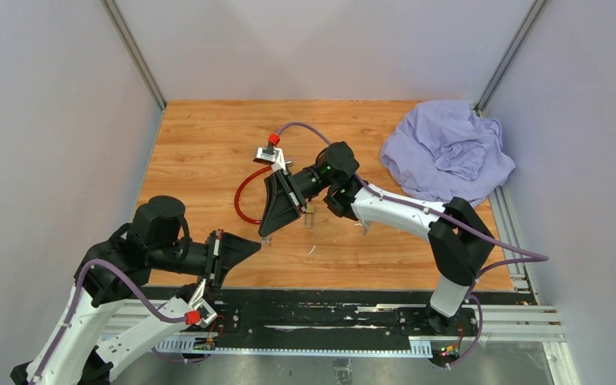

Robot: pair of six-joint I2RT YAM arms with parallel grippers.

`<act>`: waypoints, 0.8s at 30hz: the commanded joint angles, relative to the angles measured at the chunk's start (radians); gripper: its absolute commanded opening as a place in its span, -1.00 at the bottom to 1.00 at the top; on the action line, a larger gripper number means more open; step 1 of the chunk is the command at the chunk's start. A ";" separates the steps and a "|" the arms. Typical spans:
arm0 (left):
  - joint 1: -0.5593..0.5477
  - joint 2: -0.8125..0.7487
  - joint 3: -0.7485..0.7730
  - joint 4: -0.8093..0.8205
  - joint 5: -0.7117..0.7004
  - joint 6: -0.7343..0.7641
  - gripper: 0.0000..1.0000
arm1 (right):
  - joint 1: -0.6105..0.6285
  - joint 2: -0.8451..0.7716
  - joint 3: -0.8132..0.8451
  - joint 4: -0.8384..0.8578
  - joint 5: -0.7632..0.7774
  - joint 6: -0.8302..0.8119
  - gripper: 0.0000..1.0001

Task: Unlock with the key
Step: Pick up the key from the center of the board.

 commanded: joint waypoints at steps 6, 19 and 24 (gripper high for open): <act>-0.008 -0.004 0.022 0.009 0.008 0.648 -0.99 | 0.028 -0.015 -0.038 0.038 -0.018 -0.008 -0.41; -0.008 -0.011 0.017 0.010 -0.004 0.649 -0.99 | 0.024 0.017 -0.053 0.322 -0.010 0.230 -0.99; -0.008 -0.008 0.016 0.009 -0.040 0.647 -0.99 | 0.011 0.048 -0.045 0.537 -0.010 0.423 -0.99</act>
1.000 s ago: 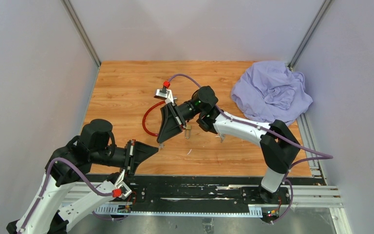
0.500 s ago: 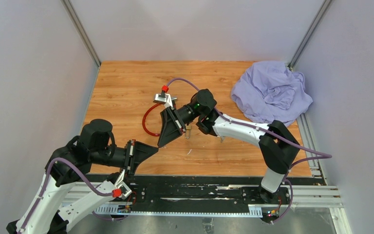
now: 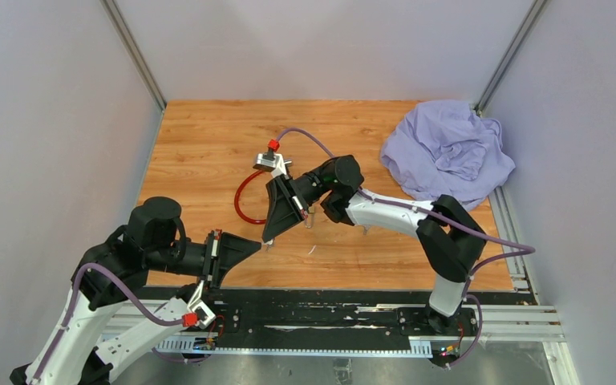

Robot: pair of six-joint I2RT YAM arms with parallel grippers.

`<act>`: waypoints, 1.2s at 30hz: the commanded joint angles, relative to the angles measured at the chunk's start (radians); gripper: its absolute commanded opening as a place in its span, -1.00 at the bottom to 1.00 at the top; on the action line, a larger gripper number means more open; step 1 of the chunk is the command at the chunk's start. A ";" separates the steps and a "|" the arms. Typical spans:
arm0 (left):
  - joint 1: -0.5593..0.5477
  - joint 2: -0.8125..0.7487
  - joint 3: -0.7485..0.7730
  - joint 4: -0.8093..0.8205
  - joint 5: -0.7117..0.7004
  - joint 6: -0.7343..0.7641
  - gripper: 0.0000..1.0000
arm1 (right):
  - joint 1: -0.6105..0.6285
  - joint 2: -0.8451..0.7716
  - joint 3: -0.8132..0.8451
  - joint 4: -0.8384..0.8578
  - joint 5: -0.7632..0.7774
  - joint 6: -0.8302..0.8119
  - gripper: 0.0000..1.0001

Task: Unlock with the key
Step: Pick up the key from the center of the board.

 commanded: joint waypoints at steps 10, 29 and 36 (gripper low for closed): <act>-0.007 0.016 -0.038 0.071 -0.164 0.580 -0.99 | -0.015 -0.127 -0.063 -0.308 0.036 -0.262 -0.99; -0.008 0.029 -0.223 0.380 -0.353 0.375 0.25 | -0.114 -0.251 -0.154 -0.566 0.243 -0.365 -0.99; -0.007 0.040 -0.249 0.481 -0.423 0.145 0.73 | -0.164 -0.292 -0.194 -0.680 0.261 -0.451 -0.99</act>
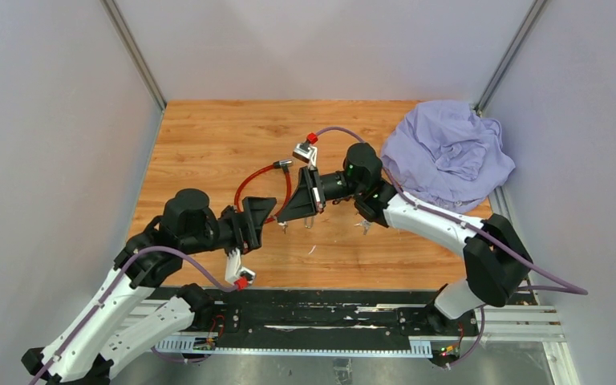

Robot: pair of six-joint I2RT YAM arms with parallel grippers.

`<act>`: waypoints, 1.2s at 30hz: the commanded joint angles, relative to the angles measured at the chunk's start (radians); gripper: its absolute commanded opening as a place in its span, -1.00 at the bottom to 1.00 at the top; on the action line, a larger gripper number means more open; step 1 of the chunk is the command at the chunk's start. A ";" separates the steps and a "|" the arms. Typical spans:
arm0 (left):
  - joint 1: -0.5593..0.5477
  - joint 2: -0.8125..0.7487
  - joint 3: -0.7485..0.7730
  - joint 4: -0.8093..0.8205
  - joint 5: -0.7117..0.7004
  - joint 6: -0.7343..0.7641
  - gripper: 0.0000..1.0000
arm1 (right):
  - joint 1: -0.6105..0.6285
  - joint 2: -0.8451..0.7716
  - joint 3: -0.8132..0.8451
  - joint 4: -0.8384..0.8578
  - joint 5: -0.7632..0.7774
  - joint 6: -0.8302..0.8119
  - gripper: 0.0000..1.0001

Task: Unlock with the key
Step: Pick up the key from the center of the board, then pick up the lock from the center of the board.

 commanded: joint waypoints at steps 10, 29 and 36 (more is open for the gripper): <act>-0.002 0.371 0.217 -0.112 -0.190 -0.562 0.81 | -0.199 -0.174 -0.023 -0.717 0.150 -0.562 -0.99; 0.000 0.988 0.284 0.332 -0.274 -1.968 0.48 | -0.331 -0.472 -0.078 -1.116 0.452 -0.805 -0.99; 0.000 1.108 0.279 0.421 -0.327 -2.101 0.36 | -0.331 -0.507 -0.053 -1.175 0.519 -0.833 -0.99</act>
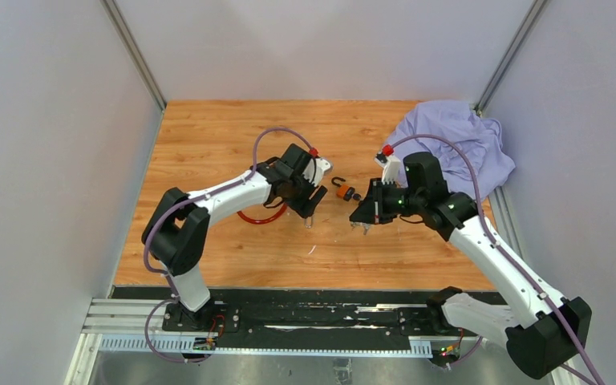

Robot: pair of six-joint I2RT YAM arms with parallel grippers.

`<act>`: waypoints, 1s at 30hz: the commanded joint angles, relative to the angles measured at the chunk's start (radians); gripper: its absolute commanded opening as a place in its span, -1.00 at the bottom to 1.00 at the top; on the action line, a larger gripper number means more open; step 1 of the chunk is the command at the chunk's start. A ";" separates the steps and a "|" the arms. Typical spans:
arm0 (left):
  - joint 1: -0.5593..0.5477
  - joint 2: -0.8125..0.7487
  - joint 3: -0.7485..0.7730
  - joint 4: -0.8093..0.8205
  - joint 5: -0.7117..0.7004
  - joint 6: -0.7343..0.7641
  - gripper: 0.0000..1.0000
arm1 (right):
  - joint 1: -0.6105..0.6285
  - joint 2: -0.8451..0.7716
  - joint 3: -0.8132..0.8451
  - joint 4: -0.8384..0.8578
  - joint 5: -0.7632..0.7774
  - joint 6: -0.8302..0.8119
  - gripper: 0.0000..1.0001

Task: Unlock with the key
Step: Pick up the lock from the center of the board.

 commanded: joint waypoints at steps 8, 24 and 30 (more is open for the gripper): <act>-0.001 0.159 -0.010 0.160 -0.033 -0.208 0.30 | -0.015 -0.015 0.058 -0.054 0.053 -0.040 -0.99; -0.003 0.165 -0.058 0.225 0.026 -0.037 -0.12 | -0.014 -0.013 0.067 -0.052 0.032 -0.037 -0.99; -0.003 0.140 -0.085 0.212 0.019 -0.001 0.19 | -0.013 -0.006 0.057 -0.039 0.021 -0.035 -0.99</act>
